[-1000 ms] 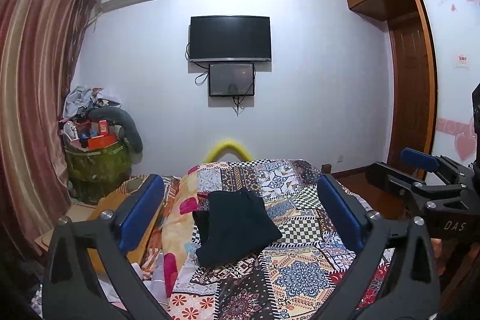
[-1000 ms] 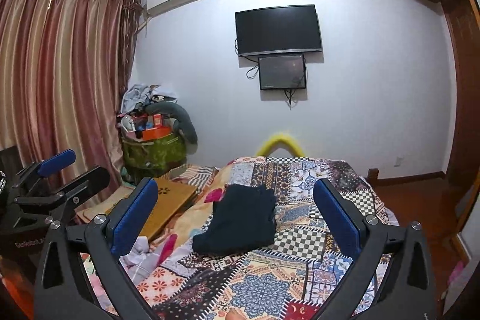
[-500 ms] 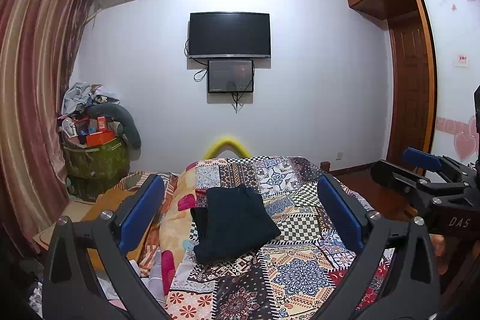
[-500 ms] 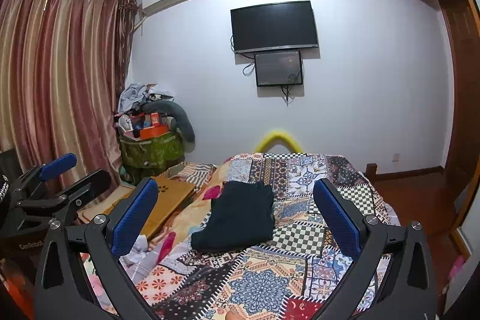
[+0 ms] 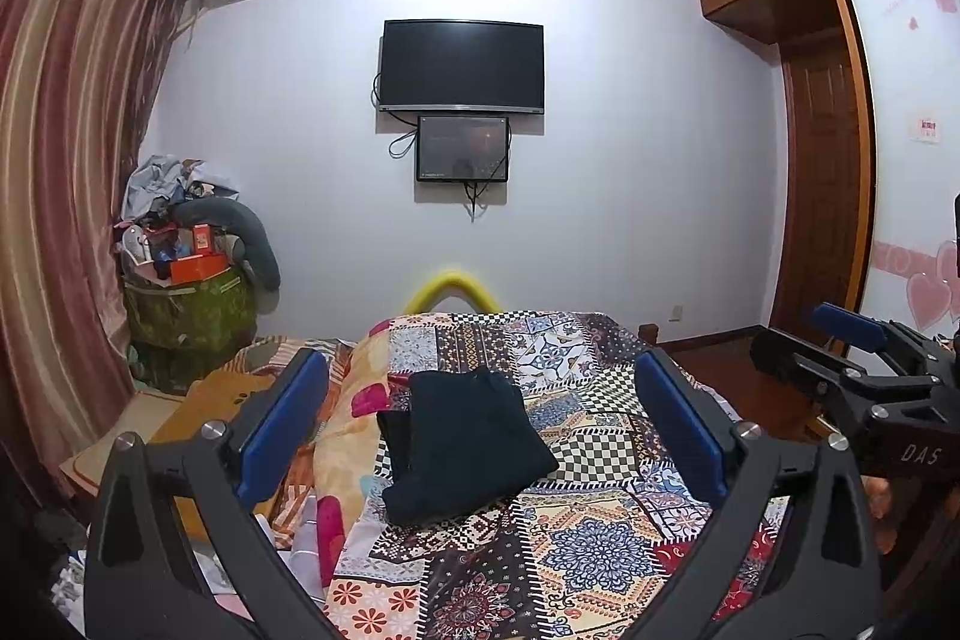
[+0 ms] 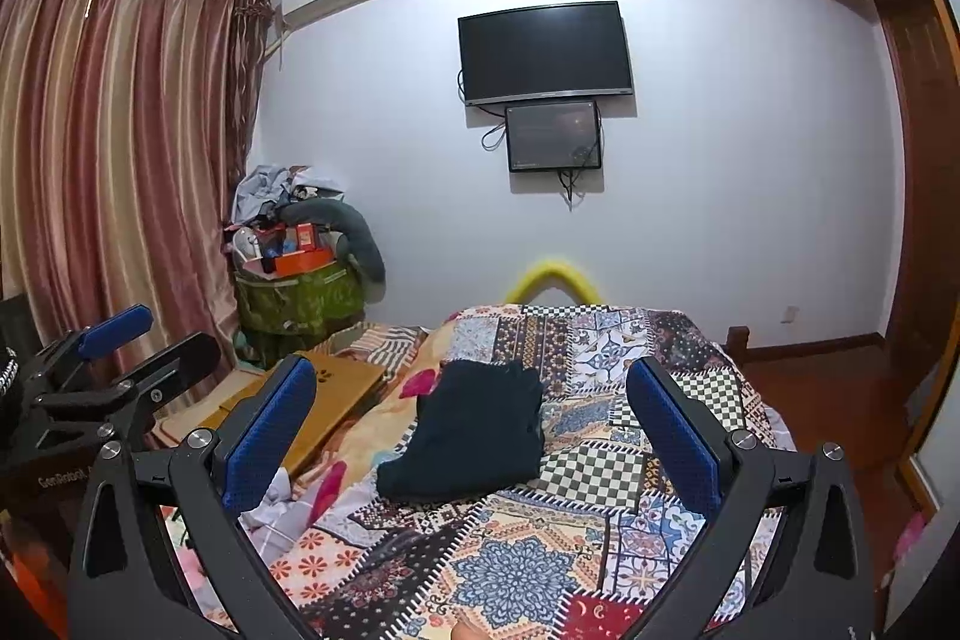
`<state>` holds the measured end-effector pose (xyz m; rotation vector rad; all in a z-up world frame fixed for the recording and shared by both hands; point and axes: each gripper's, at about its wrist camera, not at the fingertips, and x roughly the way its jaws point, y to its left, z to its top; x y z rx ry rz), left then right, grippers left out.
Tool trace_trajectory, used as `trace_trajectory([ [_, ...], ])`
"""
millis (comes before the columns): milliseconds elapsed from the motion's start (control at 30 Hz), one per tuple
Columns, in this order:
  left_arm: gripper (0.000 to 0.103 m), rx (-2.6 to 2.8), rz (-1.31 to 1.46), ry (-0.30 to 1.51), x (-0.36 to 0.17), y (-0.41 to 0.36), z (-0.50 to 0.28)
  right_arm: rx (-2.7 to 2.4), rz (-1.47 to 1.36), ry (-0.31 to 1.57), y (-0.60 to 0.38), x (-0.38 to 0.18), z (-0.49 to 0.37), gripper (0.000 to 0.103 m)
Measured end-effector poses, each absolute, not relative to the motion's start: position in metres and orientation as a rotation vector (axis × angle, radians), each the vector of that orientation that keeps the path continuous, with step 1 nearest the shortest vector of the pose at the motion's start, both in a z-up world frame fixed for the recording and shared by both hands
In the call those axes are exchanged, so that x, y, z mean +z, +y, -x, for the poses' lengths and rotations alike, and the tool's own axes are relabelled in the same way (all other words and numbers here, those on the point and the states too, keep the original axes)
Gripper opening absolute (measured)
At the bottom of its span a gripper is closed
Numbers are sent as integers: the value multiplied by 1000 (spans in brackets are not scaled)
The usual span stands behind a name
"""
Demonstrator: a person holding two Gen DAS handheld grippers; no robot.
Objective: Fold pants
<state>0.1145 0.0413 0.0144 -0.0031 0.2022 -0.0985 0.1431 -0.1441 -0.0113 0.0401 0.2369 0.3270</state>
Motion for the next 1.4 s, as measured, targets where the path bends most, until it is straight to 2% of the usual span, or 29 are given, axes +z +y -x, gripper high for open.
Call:
trace_trajectory([
  [1400, 103, -130, -8, 236, 10, 37, -117, 316, -36, 249, -143, -9, -146, 103],
])
